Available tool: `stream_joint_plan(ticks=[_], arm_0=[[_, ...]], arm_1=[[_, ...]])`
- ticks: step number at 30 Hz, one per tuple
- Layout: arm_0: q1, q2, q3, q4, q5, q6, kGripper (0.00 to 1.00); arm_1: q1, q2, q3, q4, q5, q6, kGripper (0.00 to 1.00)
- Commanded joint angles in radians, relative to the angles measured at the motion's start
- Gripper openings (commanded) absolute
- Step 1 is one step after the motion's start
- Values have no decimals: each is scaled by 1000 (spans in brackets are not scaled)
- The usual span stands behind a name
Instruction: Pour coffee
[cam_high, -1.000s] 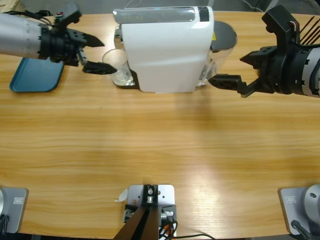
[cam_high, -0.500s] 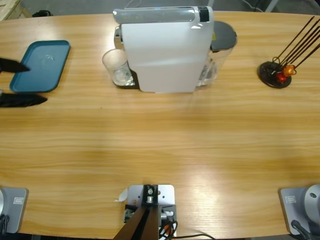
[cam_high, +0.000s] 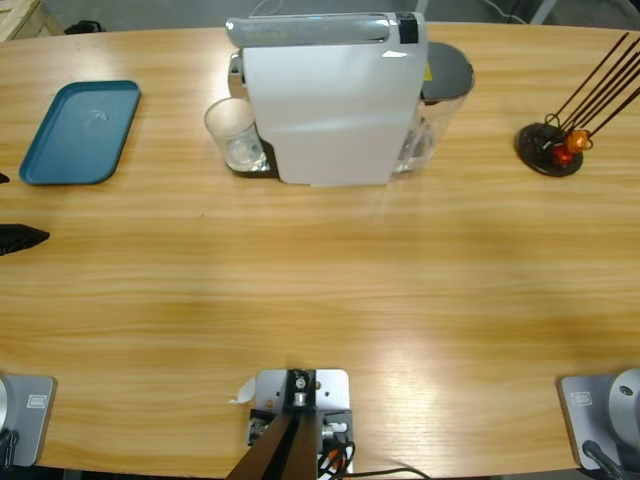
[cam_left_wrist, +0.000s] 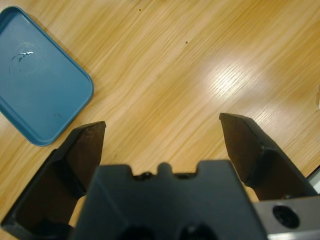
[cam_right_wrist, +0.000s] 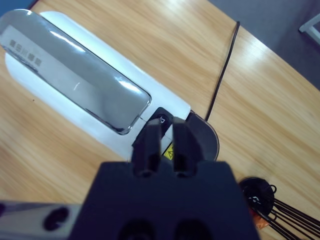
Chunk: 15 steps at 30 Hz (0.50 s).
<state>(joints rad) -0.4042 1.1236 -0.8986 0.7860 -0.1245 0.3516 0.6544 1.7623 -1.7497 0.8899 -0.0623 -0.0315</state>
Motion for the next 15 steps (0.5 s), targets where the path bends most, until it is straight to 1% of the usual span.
stream_joint_plan(ticks=[1,15], arm_0=[[8,8,41,13,16,-10,991],[8,16,48,11,16,-10,991]], arm_1=[[-32,67,-2,9,-1,-16,0],[-30,78,-1,6,42,-18,0]])
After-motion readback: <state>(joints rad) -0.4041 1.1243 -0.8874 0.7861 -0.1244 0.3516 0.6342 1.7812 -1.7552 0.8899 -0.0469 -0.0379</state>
